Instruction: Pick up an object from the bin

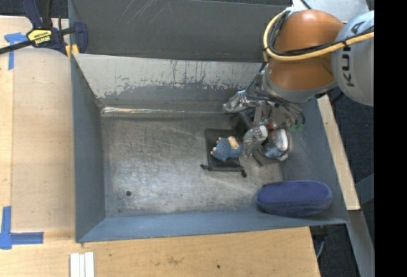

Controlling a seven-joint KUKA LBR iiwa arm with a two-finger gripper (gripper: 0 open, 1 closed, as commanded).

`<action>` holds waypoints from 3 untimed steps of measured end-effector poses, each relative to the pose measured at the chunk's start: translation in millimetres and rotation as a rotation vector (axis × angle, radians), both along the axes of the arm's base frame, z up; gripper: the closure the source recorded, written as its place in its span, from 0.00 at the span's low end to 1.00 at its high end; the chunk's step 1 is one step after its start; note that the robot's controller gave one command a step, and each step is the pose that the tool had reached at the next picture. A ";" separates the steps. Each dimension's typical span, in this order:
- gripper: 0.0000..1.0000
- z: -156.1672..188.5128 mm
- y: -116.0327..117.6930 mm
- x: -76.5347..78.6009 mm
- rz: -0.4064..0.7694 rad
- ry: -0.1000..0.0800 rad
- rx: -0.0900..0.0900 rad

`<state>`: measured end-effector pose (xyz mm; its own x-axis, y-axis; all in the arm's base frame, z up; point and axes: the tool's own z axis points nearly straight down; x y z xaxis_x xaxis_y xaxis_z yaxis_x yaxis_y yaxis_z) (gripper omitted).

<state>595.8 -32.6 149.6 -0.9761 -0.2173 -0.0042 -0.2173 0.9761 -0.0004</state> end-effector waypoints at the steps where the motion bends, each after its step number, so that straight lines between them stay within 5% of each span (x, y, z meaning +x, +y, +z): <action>1: 0.00 7.4 22.1 2.0 0.211 -0.003 -0.001; 2: 0.00 -76.3 -1.8 9.2 0.658 -0.006 -0.003; 3: 1.00 -73.7 0.4 11.5 0.657 -0.015 -0.002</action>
Offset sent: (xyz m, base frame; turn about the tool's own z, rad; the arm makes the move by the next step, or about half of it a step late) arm 0.0006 0.0223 0.0066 -0.2131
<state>607.3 -32.2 75.9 -0.6402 -0.7681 -0.0152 -0.7680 0.6403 -0.0097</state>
